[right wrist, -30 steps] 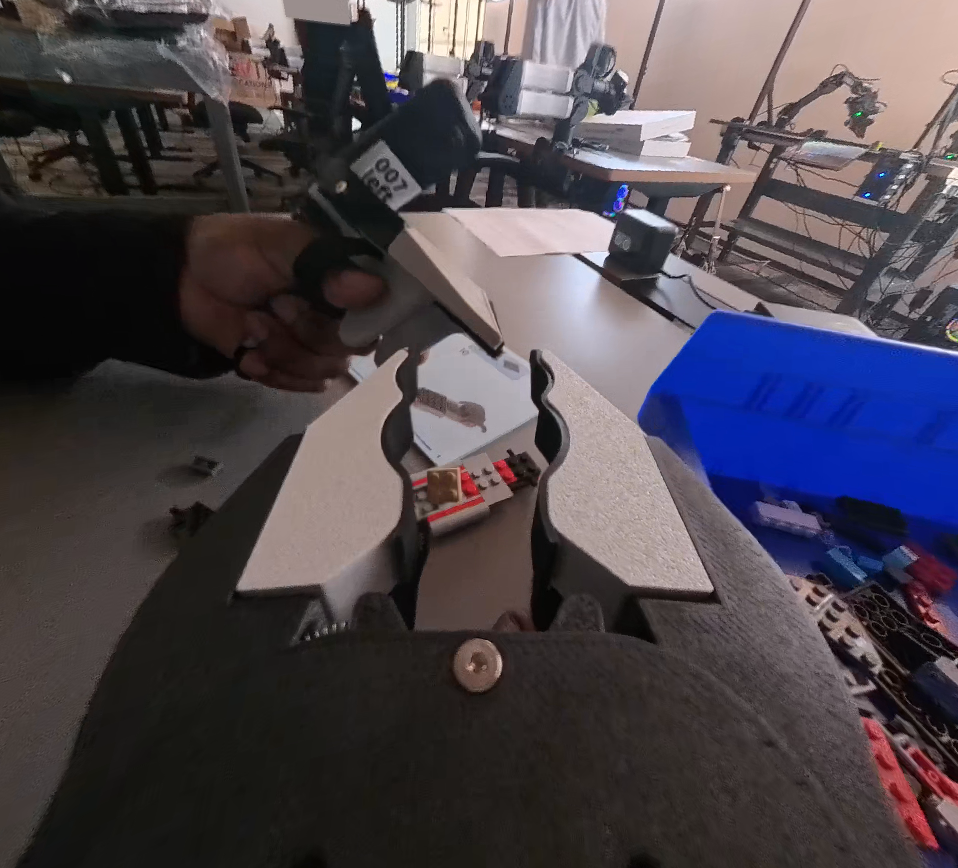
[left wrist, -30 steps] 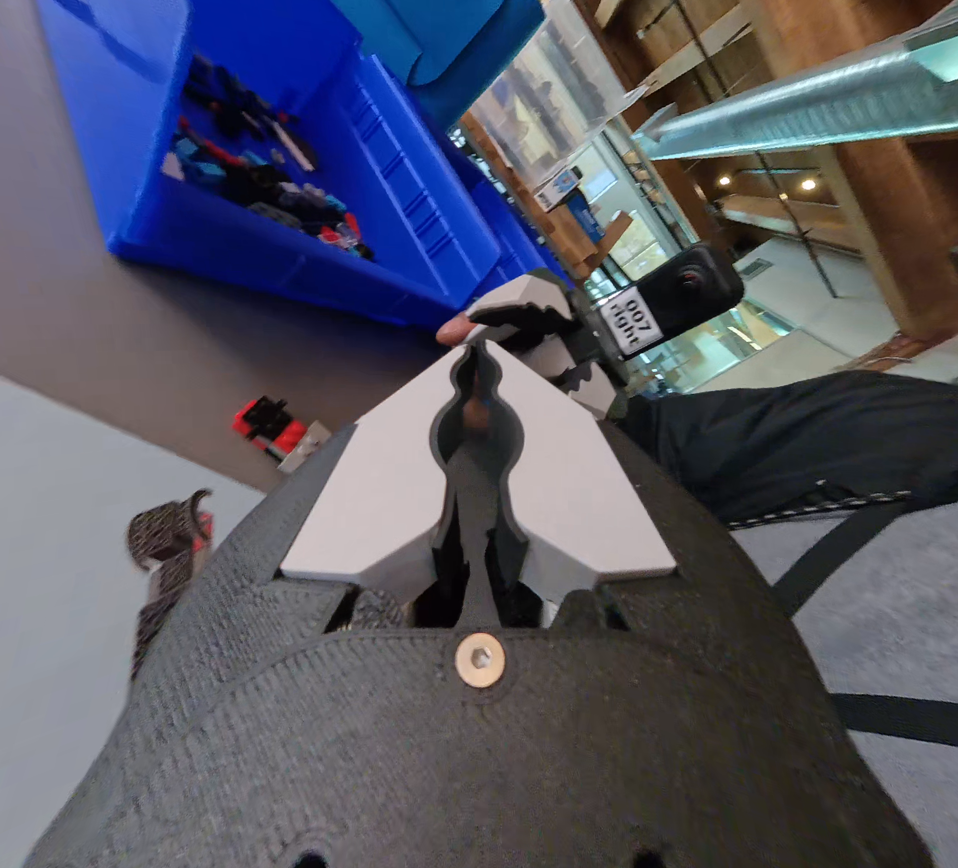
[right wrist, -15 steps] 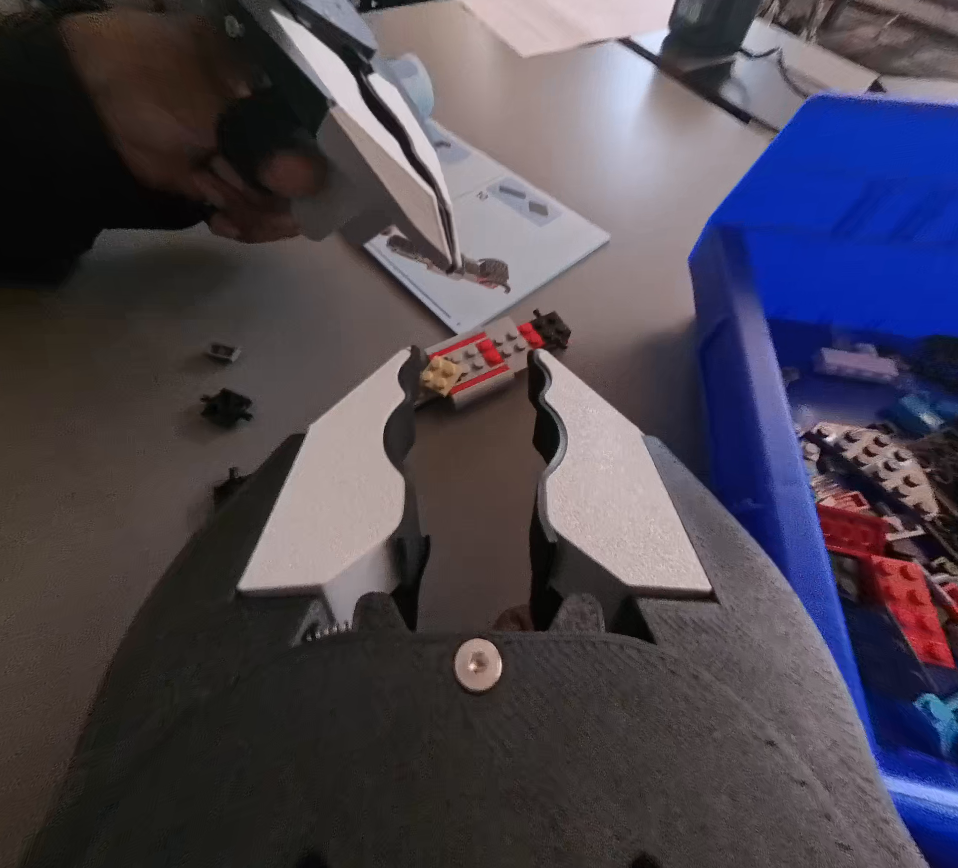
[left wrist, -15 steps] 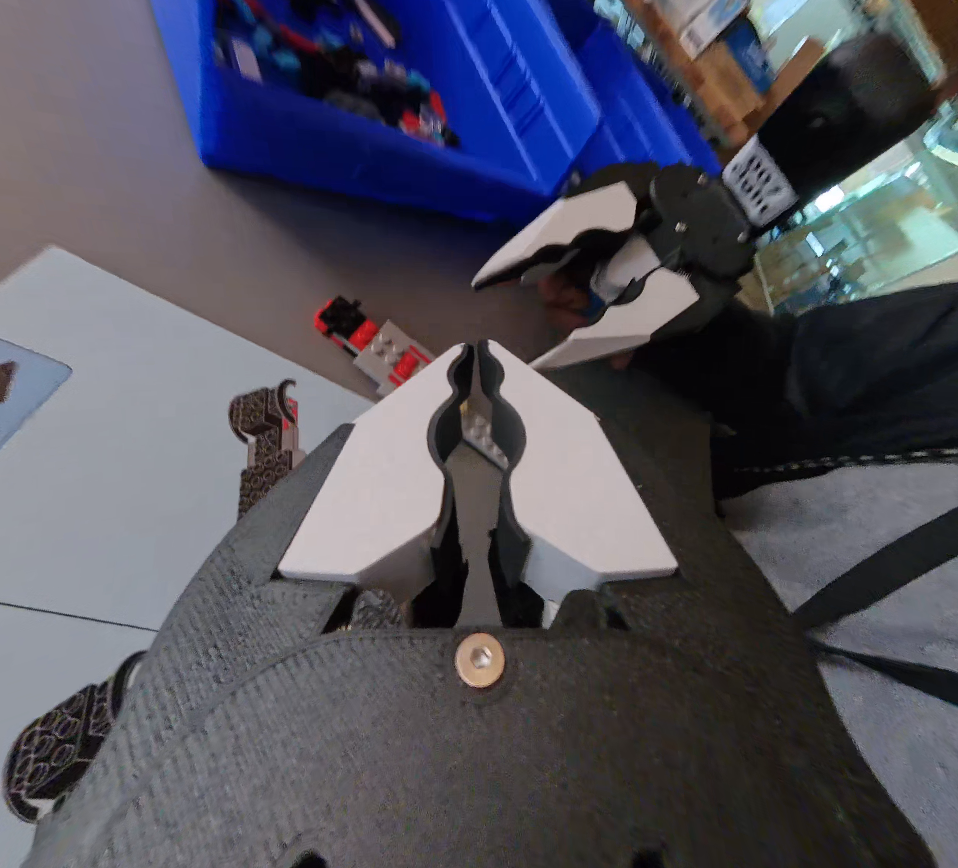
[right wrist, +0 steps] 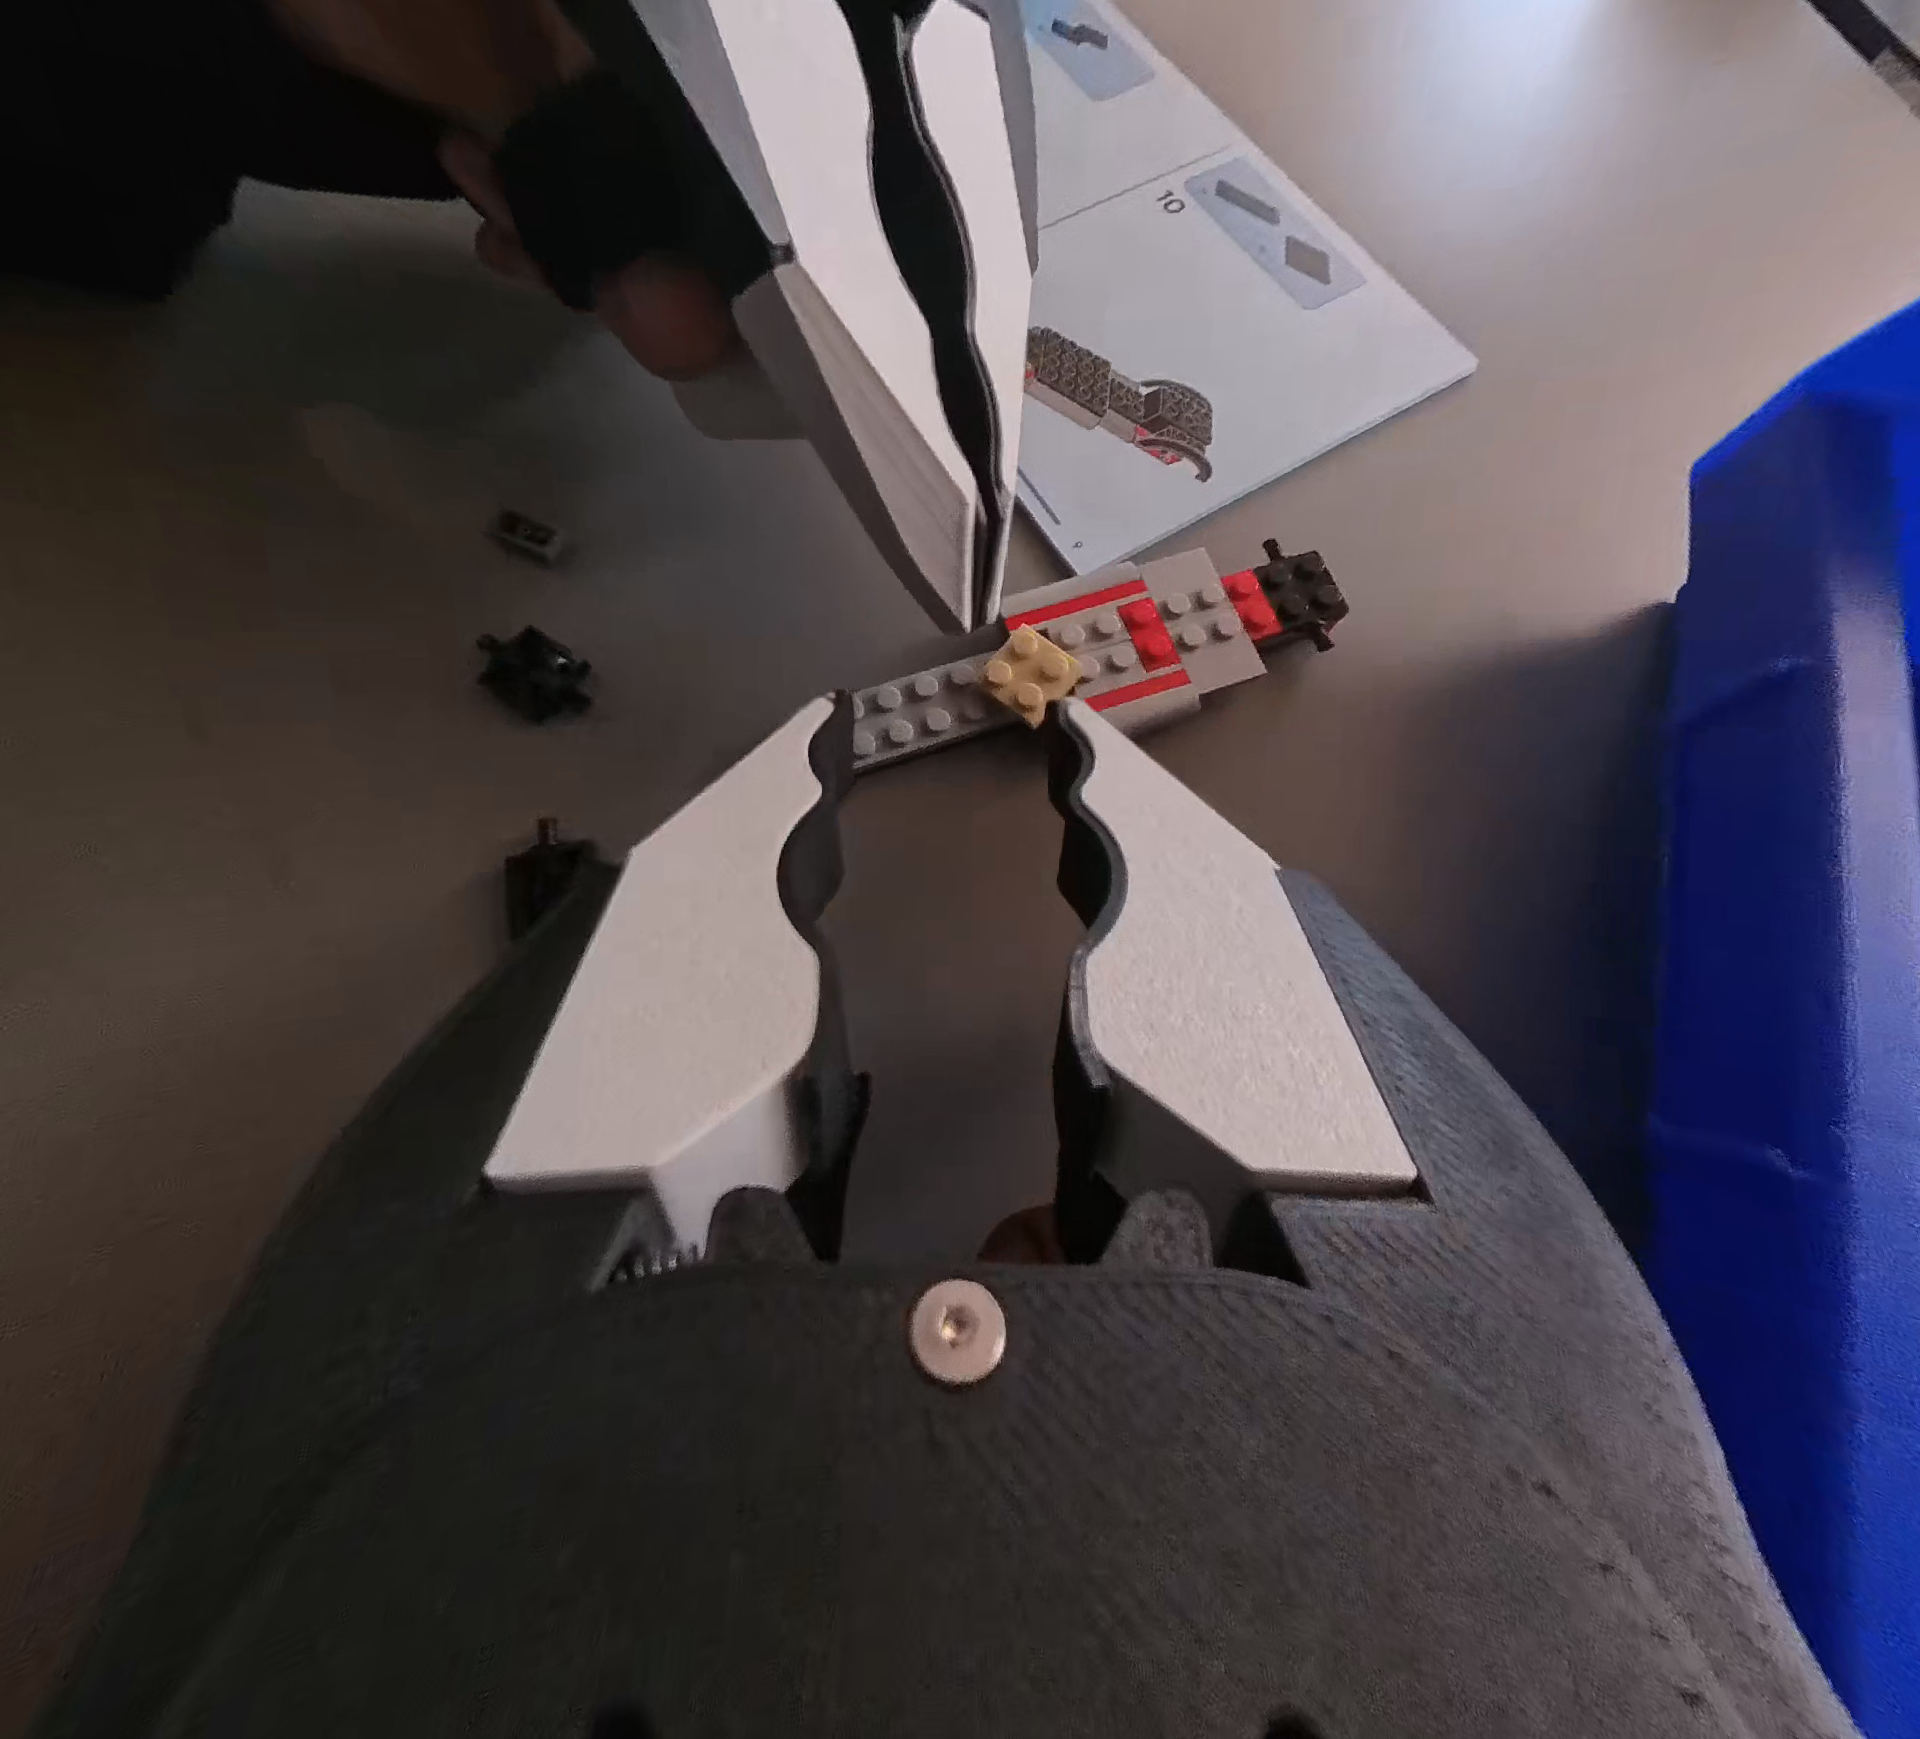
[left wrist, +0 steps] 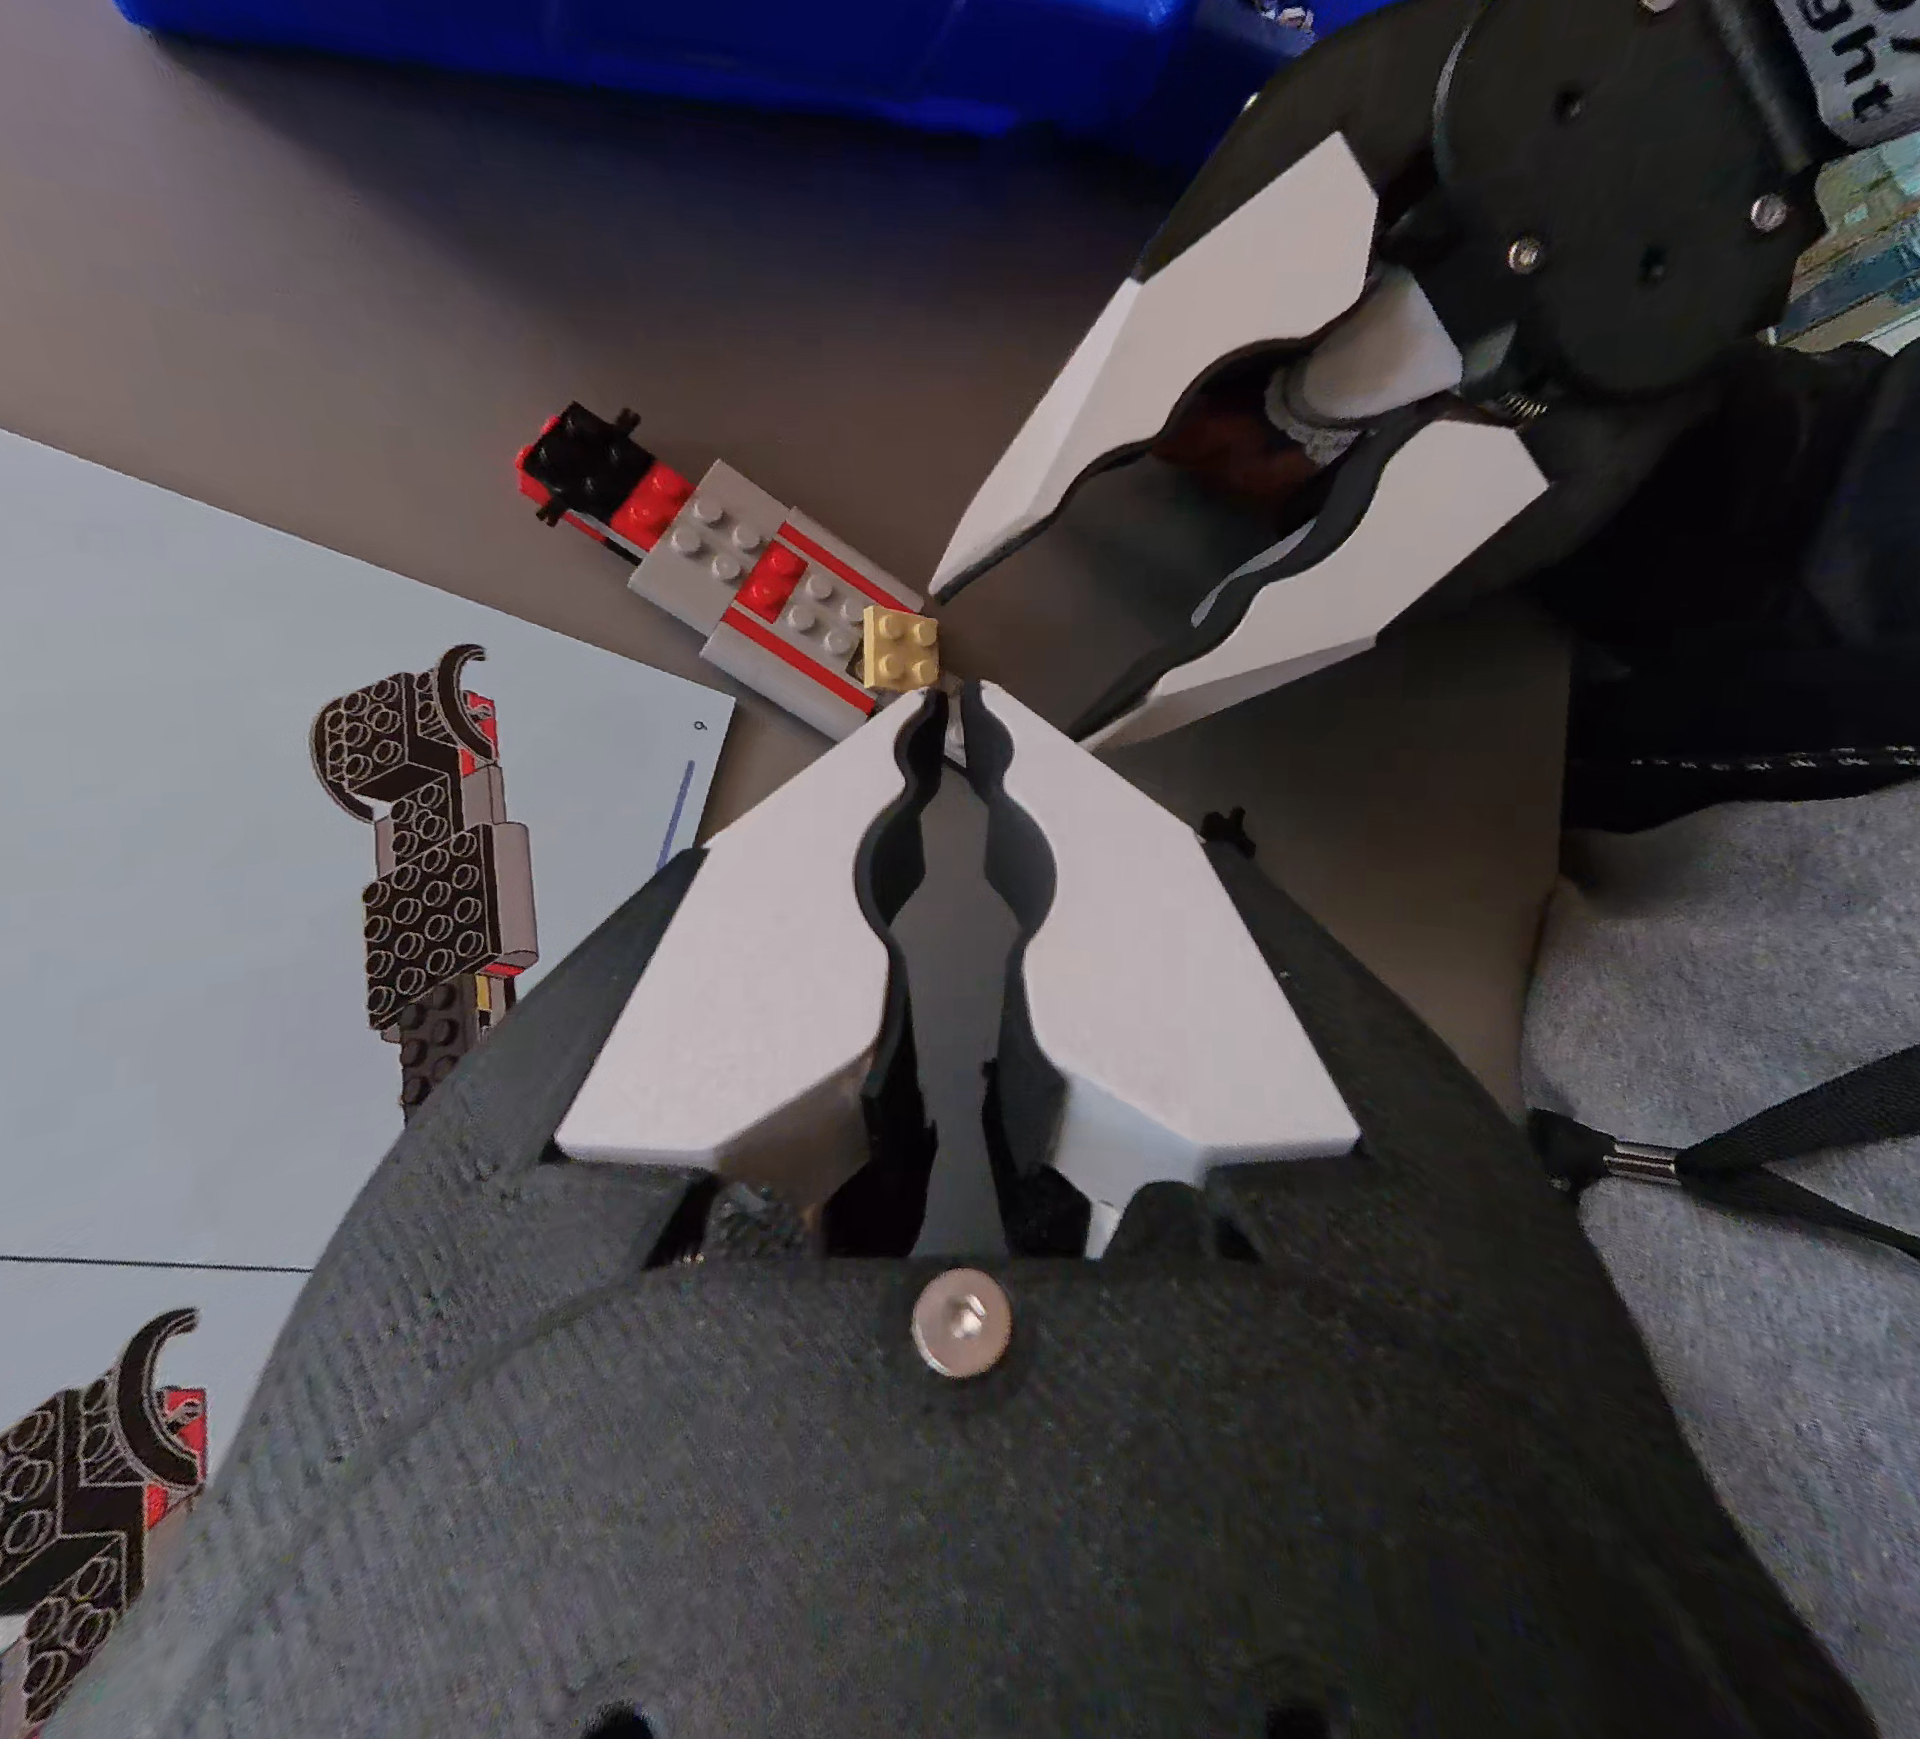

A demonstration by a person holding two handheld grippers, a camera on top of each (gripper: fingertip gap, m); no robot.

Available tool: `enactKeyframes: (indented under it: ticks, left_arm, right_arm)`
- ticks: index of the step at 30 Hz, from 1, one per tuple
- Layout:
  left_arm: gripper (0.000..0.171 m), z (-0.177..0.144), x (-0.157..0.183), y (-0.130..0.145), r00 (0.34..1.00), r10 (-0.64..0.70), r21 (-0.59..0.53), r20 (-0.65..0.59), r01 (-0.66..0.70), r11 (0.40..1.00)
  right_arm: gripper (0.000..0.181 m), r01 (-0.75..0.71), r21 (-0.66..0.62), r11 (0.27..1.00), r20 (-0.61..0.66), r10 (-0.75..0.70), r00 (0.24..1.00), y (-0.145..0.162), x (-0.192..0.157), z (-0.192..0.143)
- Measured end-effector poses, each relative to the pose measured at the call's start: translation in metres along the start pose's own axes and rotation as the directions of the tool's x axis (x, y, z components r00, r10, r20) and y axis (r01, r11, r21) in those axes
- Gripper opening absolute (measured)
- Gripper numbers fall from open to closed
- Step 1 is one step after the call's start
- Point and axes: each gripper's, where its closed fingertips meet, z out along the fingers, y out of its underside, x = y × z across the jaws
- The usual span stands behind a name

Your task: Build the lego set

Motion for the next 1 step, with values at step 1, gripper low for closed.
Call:
enactKeyframes:
  ticks: [1]
  left_arm:
    - [0.002,0.0004,0.0001,-0.0001,1.0,-0.001,0.001,0.0,0.001,1.0]
  right_arm:
    - [0.04,0.005,-0.007,1.0,-0.002,-0.005,1.0,0.001,-0.0003,0.0007]
